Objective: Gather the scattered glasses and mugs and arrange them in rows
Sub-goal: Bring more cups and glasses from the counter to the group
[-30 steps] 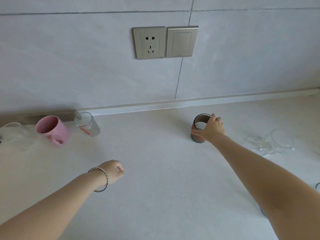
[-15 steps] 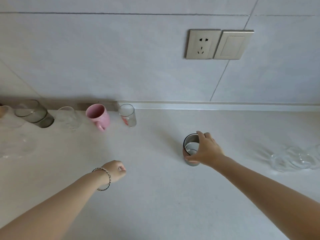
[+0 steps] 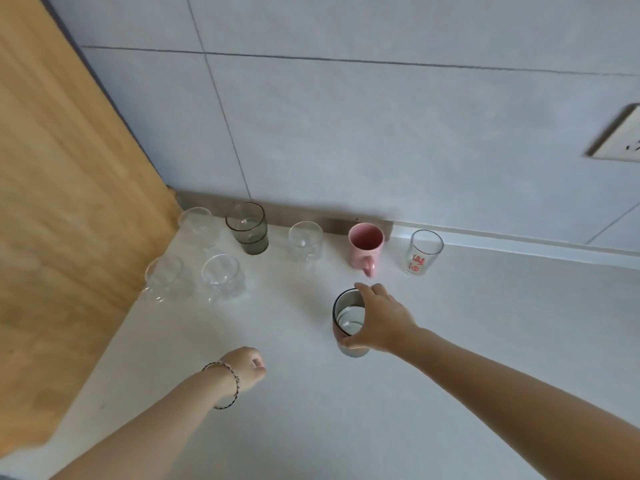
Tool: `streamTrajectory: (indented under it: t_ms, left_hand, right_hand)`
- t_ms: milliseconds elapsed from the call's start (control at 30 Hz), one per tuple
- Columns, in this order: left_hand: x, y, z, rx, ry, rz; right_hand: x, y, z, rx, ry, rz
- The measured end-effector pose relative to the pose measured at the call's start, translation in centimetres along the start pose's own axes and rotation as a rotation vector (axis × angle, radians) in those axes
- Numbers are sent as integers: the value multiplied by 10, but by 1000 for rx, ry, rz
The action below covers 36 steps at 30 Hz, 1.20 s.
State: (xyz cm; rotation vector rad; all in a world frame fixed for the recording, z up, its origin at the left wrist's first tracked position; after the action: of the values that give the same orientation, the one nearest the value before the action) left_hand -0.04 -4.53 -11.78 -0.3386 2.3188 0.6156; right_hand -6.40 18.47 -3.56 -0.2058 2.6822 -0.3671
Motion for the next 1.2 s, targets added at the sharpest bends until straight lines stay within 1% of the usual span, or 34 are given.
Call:
streamTrajectory:
  t_ms: [133, 267, 433, 567, 633, 700, 767, 833, 1000, 1200]
  left_hand:
    - [2, -42, -32, 28, 4, -2]
    - [6, -67, -51, -4, 4, -7]
    - [10, -76, -53, -13, -16, 30]
    - [12, -62, -39, 48, -62, 88]
    - [11, -47, -29, 96, -92, 116]
    - [10, -26, -21, 146, -114, 149]
    - [9, 2, -11, 184, -128, 187]
    - [7, 35, -1, 219, -136, 226]
    - [-3, 135, 41, 299, -151, 351]
    - [-28, 262, 132, 390, -175, 485]
  right_hand:
    - [40, -61, 9, 43, 34, 36]
    - [66, -92, 21, 42, 83, 93]
    - [77, -99, 33, 4, 86, 133]
    - [63, -84, 36, 76, 78, 168]
    - [48, -62, 47, 55, 9, 203]
    - [27, -32, 64, 33, -104, 246]
    - [2, 4, 77, 63, -192, 293]
    - [-25, 42, 81, 128, -233, 352]
    - [-94, 144, 67, 214, -215, 480]
    - [-186, 291, 44, 286, -127, 621]
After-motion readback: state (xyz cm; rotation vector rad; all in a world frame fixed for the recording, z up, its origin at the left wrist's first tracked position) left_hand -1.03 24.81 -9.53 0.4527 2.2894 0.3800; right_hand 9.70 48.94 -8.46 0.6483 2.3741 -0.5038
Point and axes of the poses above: each hand's wrist, its own x-axis towards the middle knuckle, its own z-axis out of the palm, y = z × x, the point moved 9 cm from there along x, towards the middle knuckle, and after that the axes turned 7 degrees about -x, right-handed, at the moved point
